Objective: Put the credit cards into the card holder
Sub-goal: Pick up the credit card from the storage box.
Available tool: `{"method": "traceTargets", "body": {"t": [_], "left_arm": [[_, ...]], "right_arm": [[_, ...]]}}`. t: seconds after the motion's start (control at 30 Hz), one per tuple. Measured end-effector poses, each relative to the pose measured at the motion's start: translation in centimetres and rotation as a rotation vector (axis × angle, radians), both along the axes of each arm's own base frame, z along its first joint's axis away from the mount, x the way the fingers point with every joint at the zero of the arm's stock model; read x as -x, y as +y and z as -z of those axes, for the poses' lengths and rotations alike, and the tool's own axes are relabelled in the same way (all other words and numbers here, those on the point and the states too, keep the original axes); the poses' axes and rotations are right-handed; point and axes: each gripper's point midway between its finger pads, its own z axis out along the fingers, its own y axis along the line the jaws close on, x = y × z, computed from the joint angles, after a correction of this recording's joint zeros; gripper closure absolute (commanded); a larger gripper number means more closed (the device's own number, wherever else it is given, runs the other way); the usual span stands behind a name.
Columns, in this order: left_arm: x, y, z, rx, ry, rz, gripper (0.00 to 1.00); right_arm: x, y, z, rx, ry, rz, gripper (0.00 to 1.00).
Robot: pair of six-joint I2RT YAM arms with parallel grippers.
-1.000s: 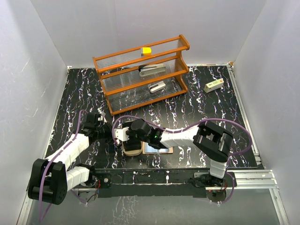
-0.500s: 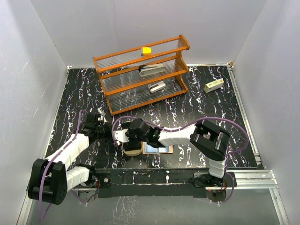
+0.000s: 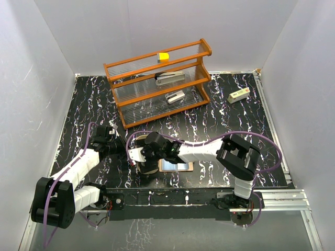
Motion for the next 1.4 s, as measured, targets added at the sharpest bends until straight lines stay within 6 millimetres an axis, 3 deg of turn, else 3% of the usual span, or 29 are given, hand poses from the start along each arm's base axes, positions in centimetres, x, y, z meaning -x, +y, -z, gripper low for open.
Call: {"method": "traceTargets", "body": {"t": [0.23,0.47,0.87,1.0,1.23,1.4], "left_arm": [[0.0,0.0,0.0,0.001,0.001,0.004,1.0],[0.0,-0.1,0.0,0.002,0.002,0.004,1.0],[-0.1,-0.1,0.0,0.005,0.002,0.003,1.0],[-0.1,-0.1,0.0,0.006,0.002,0.003,1.0],[-0.1,-0.1,0.0,0.006,0.001,0.003,1.0],[-0.1,-0.1,0.0,0.006,0.001,0.003,1.0]], "right_arm": [[0.4,-0.4,0.2,0.064,0.024,-0.014,0.02],[-0.3,0.8,0.0,0.07,-0.065,0.031,0.03],[-3.6,0.0,-0.5,-0.001,-0.256,0.204,0.31],[-4.2,-1.0,-0.1,0.007,-0.285,0.24,0.32],[-5.4,-0.5,-1.6,-0.057,-0.327,0.282,0.35],[-5.7,-0.4,-1.6,-0.072,-0.323,0.285,0.36]]}}
